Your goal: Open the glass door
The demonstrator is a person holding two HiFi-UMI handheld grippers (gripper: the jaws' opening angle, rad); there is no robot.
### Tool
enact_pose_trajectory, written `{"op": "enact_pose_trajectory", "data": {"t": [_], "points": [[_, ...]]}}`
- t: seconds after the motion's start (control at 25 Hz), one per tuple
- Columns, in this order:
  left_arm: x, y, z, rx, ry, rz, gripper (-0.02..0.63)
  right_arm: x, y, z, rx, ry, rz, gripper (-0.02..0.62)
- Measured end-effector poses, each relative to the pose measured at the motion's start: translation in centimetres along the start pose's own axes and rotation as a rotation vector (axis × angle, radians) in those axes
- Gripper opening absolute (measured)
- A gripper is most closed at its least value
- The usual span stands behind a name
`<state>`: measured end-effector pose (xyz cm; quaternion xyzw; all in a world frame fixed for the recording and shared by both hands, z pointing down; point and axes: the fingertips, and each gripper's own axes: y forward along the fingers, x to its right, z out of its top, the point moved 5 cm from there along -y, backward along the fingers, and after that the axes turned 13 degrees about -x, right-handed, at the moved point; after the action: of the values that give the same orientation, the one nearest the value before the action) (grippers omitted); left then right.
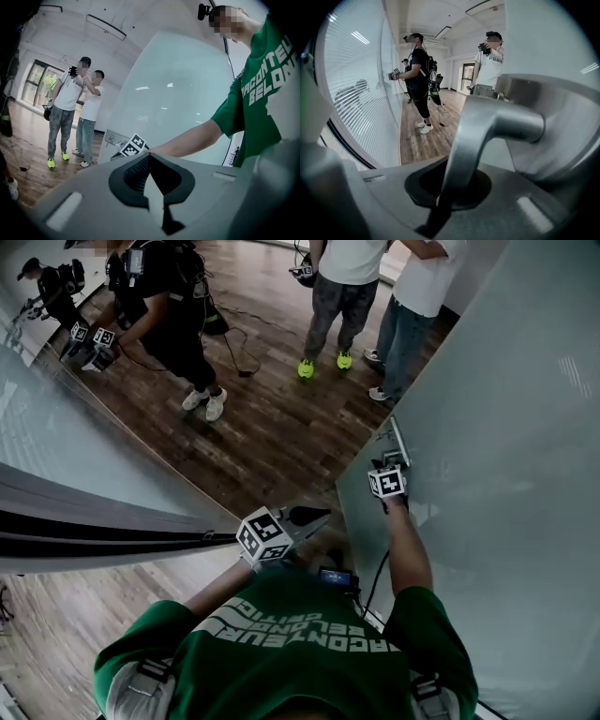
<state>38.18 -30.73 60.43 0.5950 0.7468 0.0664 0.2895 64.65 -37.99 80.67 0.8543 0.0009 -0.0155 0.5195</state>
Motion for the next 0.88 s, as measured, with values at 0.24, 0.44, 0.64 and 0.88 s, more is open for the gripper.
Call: {"op": "enact_pose_trajectory", "data": {"t": [0.24, 0.44, 0.64, 0.88], "points": [[-1.2, 2.1, 1.1, -0.010, 0.001, -0.006, 0.015, 4.6, 0.6, -0.4, -0.015, 0.049, -0.029, -0.009], [-1.8, 3.4, 2.9, -0.001, 0.008, -0.010, 0.015, 6.6, 0.0, -0.3, -0.021, 0.082, -0.035, -0.009], [-0.7, 6.0, 4.7, -0.004, 0.030, -0.033, 0.015, 8.5, -0.7, -1.5, -0.019, 0.105, -0.029, -0.009], [1.4, 8.5, 8.4, 0.006, 0.050, -0.041, 0.015, 11.4, -3.9, -2.2, -0.016, 0.143, -0.050, -0.008]]}}
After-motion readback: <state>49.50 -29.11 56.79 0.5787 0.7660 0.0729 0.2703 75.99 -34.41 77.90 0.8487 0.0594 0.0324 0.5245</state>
